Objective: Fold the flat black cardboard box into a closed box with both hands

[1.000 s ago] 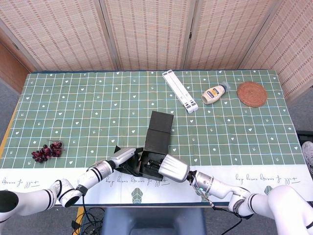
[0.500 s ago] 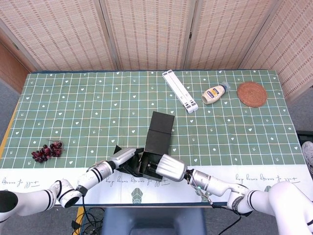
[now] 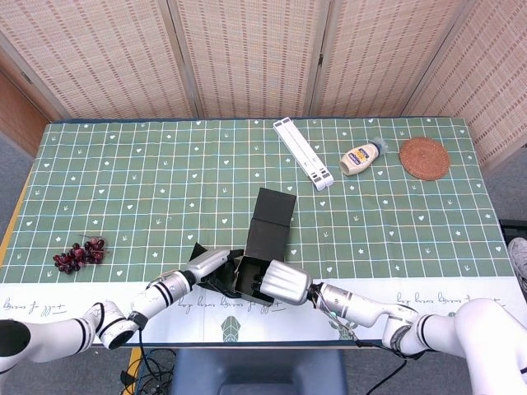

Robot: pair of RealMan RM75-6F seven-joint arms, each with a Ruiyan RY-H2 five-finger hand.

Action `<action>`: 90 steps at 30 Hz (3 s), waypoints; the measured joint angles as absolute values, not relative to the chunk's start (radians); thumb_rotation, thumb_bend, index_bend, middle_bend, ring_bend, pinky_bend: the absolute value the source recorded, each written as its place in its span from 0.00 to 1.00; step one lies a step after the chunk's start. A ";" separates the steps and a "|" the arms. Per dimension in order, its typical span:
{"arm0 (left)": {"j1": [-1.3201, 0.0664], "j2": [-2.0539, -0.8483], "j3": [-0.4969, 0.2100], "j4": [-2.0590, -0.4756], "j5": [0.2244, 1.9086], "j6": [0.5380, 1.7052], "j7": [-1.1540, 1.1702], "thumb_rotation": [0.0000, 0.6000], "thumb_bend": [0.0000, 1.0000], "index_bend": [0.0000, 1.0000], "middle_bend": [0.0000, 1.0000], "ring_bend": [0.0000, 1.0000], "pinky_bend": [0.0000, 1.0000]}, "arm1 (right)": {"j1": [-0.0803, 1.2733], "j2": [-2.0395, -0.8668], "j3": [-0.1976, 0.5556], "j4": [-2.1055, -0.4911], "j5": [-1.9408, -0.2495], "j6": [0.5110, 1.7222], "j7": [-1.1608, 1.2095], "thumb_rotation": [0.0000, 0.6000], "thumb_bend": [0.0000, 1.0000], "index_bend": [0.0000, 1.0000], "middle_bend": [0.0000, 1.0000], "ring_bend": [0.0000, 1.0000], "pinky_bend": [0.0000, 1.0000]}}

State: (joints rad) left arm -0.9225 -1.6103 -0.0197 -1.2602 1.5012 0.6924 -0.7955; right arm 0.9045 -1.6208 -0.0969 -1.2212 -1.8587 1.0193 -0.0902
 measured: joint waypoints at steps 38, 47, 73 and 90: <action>-0.918 -1.605 -0.028 -1.275 1.481 0.681 -0.812 1.00 0.09 0.27 0.27 0.53 0.79 | 0.957 -1.565 -0.117 -1.260 -1.865 0.968 -0.066 1.00 0.60 0.74 0.75 0.88 1.00; -0.918 -1.606 -0.046 -1.282 1.448 0.668 -0.786 1.00 0.09 0.26 0.27 0.53 0.79 | 0.939 -1.555 -0.120 -1.263 -1.859 0.986 -0.087 1.00 0.53 0.29 0.36 0.85 1.00; -0.874 -1.592 -0.085 -1.338 1.384 0.701 -0.647 1.00 0.09 0.00 0.01 0.49 0.79 | 0.799 -1.404 -0.084 -1.453 -1.689 1.049 -0.101 1.00 0.51 0.00 0.13 0.79 1.00; -0.798 -1.524 -0.112 -1.439 1.382 0.843 -0.565 1.00 0.09 0.00 0.00 0.46 0.79 | 0.758 -1.294 -0.084 -1.577 -1.491 0.849 0.100 1.00 0.65 0.00 0.24 0.79 1.00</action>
State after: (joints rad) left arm -0.7985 -1.5238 -0.1120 -1.4393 1.3819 0.8433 -0.5649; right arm 0.7585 -1.2939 -0.0842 -1.5769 -1.4913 0.8494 0.1001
